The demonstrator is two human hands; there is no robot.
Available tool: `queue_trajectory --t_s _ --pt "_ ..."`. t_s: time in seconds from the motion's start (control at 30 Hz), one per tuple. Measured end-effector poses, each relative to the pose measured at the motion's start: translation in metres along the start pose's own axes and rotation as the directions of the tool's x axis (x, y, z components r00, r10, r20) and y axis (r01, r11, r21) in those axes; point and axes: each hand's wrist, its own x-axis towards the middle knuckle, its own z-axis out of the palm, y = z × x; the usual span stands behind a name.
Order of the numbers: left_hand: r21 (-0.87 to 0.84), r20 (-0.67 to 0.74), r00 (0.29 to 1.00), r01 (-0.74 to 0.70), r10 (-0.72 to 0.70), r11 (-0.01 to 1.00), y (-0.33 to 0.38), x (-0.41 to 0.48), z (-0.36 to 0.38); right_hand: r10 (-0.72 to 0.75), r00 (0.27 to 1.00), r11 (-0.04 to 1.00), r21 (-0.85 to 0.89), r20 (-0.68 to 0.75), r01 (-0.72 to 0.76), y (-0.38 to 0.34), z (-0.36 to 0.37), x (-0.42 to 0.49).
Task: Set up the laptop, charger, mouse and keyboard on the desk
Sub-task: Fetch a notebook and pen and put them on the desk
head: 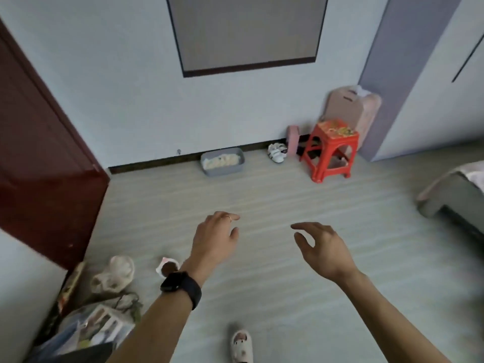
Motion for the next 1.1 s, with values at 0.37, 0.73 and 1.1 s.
queue_trajectory --t_s 0.37,0.73,1.1 --pt "-0.047 0.142 0.915 -0.374 0.377 0.926 0.123 0.295 0.027 0.366 0.898 0.917 -0.073 -0.243 -0.393 0.116 -0.108 0.169" --pt "-0.108 0.172 0.79 -0.578 0.588 0.809 0.315 0.538 0.119 0.535 0.747 0.818 0.02 -0.395 -0.575 0.292 -0.2 0.317" --pt "-0.126 0.163 0.768 -0.607 0.62 0.785 0.513 0.766 0.182 0.56 0.707 0.796 0.045 -0.431 -0.603 0.47 -0.328 0.507"
